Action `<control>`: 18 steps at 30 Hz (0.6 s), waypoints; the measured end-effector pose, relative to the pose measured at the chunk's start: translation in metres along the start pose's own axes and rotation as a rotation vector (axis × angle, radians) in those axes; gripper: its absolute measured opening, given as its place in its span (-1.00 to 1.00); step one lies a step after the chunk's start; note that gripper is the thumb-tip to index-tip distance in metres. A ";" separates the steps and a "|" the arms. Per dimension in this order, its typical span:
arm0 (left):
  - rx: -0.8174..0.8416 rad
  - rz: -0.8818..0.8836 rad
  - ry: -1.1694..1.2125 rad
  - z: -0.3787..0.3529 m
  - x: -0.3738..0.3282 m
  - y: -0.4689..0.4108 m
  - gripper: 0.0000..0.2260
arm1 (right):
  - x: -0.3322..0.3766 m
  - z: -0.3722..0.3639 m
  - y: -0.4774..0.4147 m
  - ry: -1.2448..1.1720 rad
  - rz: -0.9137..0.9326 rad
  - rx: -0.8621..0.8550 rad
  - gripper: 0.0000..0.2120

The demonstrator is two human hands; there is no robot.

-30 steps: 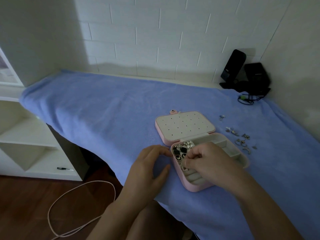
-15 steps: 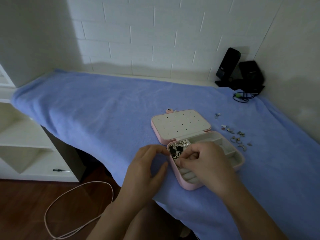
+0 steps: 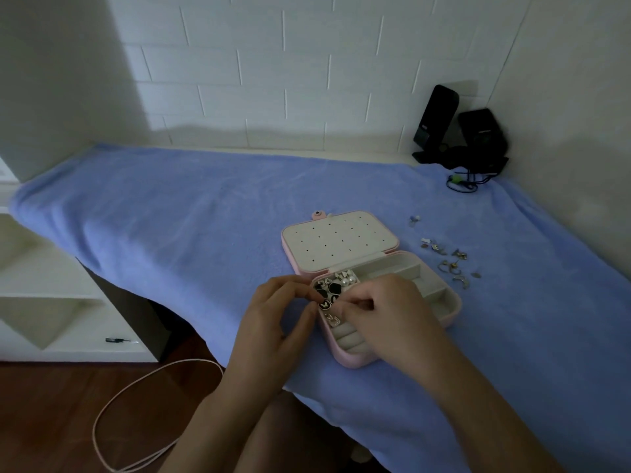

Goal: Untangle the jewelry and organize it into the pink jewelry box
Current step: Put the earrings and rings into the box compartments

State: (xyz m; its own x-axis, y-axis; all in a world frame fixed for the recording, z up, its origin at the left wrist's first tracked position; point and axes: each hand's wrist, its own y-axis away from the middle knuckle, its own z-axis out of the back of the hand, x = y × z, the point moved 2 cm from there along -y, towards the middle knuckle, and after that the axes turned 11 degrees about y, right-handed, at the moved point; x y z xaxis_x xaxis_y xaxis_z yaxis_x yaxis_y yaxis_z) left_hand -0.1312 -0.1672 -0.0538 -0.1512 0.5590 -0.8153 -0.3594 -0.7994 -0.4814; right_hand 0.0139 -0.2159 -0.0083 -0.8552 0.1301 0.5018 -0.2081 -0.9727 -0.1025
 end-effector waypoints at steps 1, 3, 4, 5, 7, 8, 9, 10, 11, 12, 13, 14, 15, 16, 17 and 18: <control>-0.006 0.001 0.010 0.001 -0.001 0.001 -0.90 | -0.003 0.006 0.000 -0.042 0.007 0.006 -0.82; -0.023 -0.001 0.049 0.001 -0.003 0.003 -0.85 | -0.010 0.024 0.000 -0.100 -0.010 -0.016 -0.82; -0.033 0.003 0.073 0.001 -0.004 0.003 -0.83 | -0.015 0.034 -0.001 -0.122 -0.014 -0.036 -0.83; -0.038 0.010 0.093 0.001 -0.005 0.003 -0.81 | -0.020 0.043 -0.002 -0.151 -0.016 -0.046 -0.85; -0.044 0.025 0.106 -0.002 -0.007 0.000 -0.81 | -0.032 0.059 -0.008 -0.179 -0.020 -0.031 -0.88; -0.048 0.028 0.105 -0.004 -0.008 -0.004 -0.82 | -0.038 0.064 -0.012 -0.155 -0.021 -0.013 -0.88; -0.051 0.029 0.102 -0.005 -0.010 -0.007 -0.83 | -0.044 0.070 -0.016 -0.117 -0.020 0.013 -0.88; -0.053 0.027 0.097 -0.007 -0.011 -0.012 -0.84 | -0.050 0.075 -0.021 -0.083 -0.017 0.034 -0.88; -0.052 0.022 0.094 -0.008 -0.012 -0.017 -0.85 | -0.057 0.081 -0.026 -0.054 -0.013 0.047 -0.87; -0.051 0.019 0.093 -0.009 -0.012 -0.022 -0.85 | -0.063 0.087 -0.032 -0.033 -0.016 0.050 -0.86; -0.052 0.026 0.095 -0.010 -0.012 -0.027 -0.87 | -0.071 0.093 -0.039 -0.014 -0.024 0.051 -0.86; -0.058 0.047 0.098 -0.010 -0.011 -0.032 -0.90 | -0.079 0.098 -0.046 0.002 -0.038 0.055 -0.86; -0.063 0.076 0.100 -0.011 -0.009 -0.037 -0.94 | -0.087 0.103 -0.053 0.014 -0.052 0.072 -0.86; -0.068 0.096 0.092 -0.011 -0.008 -0.042 -0.93 | -0.095 0.106 -0.059 0.021 -0.063 0.098 -0.87; -0.067 0.100 0.083 -0.011 -0.007 -0.046 -0.87 | -0.103 0.108 -0.066 0.034 -0.072 0.127 -0.88; -0.055 0.098 0.075 -0.013 -0.007 -0.050 -0.83 | -0.111 0.109 -0.072 0.054 -0.082 0.152 -0.88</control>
State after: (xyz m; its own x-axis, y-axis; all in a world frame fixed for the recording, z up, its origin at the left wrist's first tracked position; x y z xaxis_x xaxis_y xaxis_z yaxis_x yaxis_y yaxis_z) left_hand -0.1006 -0.1341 -0.0285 -0.1130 0.4611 -0.8801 -0.2953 -0.8614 -0.4133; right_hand 0.1761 -0.1810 0.0373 -0.8635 0.2167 0.4555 -0.2080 -0.9756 0.0698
